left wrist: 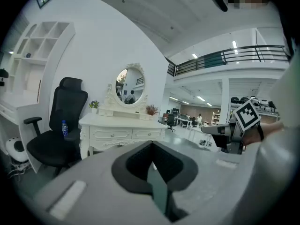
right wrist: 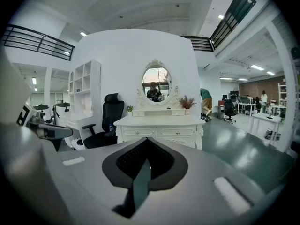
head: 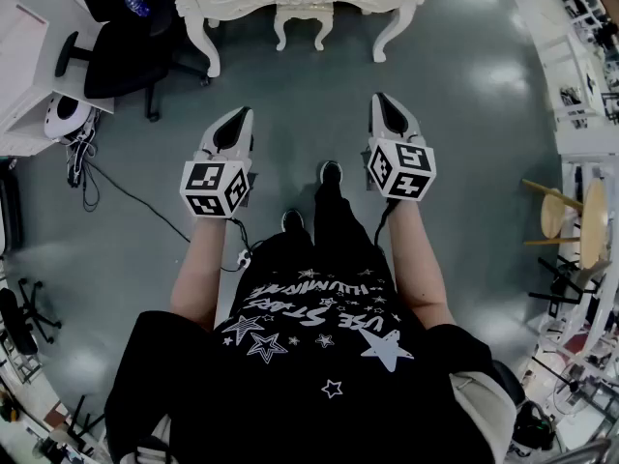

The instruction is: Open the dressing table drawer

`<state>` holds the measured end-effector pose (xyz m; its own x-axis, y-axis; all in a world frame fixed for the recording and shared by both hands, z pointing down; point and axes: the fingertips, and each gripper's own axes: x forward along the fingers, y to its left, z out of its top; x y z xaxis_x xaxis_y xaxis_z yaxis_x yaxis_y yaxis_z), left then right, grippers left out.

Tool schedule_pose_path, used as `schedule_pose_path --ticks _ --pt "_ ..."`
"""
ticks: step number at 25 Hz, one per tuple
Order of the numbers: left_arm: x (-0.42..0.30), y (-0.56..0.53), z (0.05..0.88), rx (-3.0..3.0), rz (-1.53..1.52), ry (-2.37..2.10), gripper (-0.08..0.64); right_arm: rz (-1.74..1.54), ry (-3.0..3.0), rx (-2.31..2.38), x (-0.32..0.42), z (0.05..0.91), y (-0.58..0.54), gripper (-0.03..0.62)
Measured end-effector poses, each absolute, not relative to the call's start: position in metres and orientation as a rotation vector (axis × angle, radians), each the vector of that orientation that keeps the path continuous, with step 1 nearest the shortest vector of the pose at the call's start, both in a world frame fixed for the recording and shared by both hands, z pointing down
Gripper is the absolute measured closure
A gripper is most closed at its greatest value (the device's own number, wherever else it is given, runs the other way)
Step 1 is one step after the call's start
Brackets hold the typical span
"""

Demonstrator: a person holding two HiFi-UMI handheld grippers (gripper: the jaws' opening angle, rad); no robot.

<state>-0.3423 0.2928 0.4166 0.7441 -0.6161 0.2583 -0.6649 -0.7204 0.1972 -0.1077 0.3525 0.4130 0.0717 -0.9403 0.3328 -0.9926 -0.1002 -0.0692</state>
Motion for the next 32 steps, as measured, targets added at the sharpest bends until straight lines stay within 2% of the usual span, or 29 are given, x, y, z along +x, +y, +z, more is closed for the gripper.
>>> schedule_pose_path --ticks 20,21,22,25,32 --pt "-0.342 0.299 0.418 2.65 0.254 -1.05 0.56 0.471 -2.065 2.186 -0.111 0.412 0.341 0.561" --pt "-0.342 0.299 0.419 2.655 0.253 -1.043 0.56 0.475 -2.066 2.18 -0.112 0.413 0.34 0.532" --pt "-0.342 0.299 0.419 2.66 0.255 -1.037 0.56 0.482 -2.066 2.177 -0.113 0.415 0.339 0.457" --pt "-0.347 0.296 0.419 2.657 0.248 -1.044 0.56 0.491 -2.056 2.169 -0.117 0.418 0.336 0.397" --pt "-0.351 0.285 0.418 2.647 0.234 -1.071 0.558 0.488 -2.07 2.137 -0.109 0.418 0.322 0.37"
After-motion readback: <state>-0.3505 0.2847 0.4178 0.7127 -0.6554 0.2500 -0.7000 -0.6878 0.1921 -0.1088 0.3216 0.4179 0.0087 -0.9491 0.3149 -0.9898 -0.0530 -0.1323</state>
